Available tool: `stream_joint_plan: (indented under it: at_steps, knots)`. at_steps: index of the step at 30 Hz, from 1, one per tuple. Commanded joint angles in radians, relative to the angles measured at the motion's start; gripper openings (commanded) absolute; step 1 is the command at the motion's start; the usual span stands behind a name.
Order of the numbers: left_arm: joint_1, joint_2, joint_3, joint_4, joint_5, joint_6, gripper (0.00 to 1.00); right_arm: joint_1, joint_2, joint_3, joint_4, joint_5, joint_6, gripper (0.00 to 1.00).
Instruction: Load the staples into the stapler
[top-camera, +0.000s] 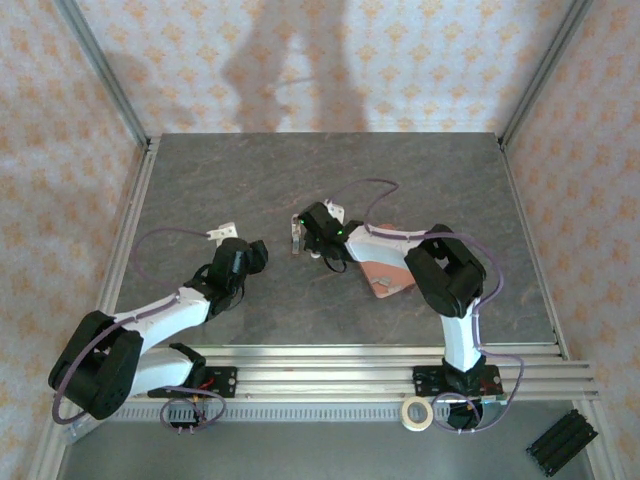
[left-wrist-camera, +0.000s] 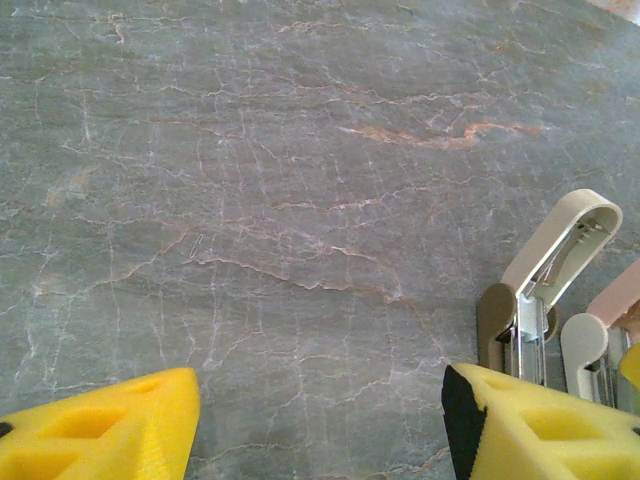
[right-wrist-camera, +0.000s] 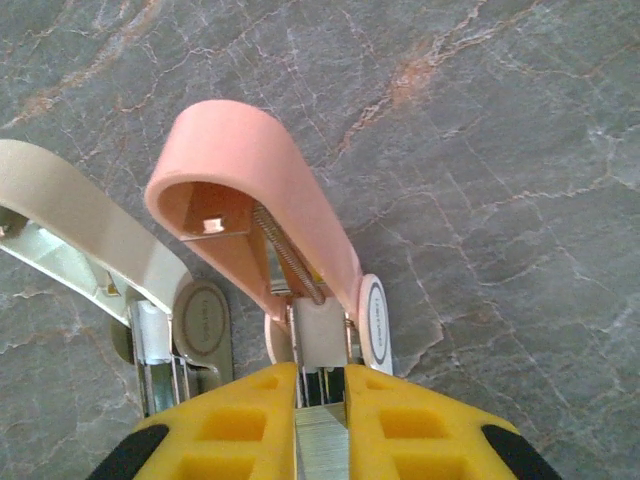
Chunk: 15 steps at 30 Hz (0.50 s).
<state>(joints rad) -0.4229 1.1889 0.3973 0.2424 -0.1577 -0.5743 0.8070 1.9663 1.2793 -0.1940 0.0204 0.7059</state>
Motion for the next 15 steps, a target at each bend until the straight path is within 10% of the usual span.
stream_joint_plan:
  at_steps: [1, 15]
  knots:
    - [0.008, -0.023, -0.006, -0.015, -0.011, 0.010, 0.66, 0.010, -0.034, -0.001, -0.070, 0.072, -0.011, 0.17]
    - [0.008, -0.032, -0.005, -0.021, -0.010, 0.007, 0.66, 0.015, -0.087, 0.017, -0.055, 0.096, -0.059, 0.17]
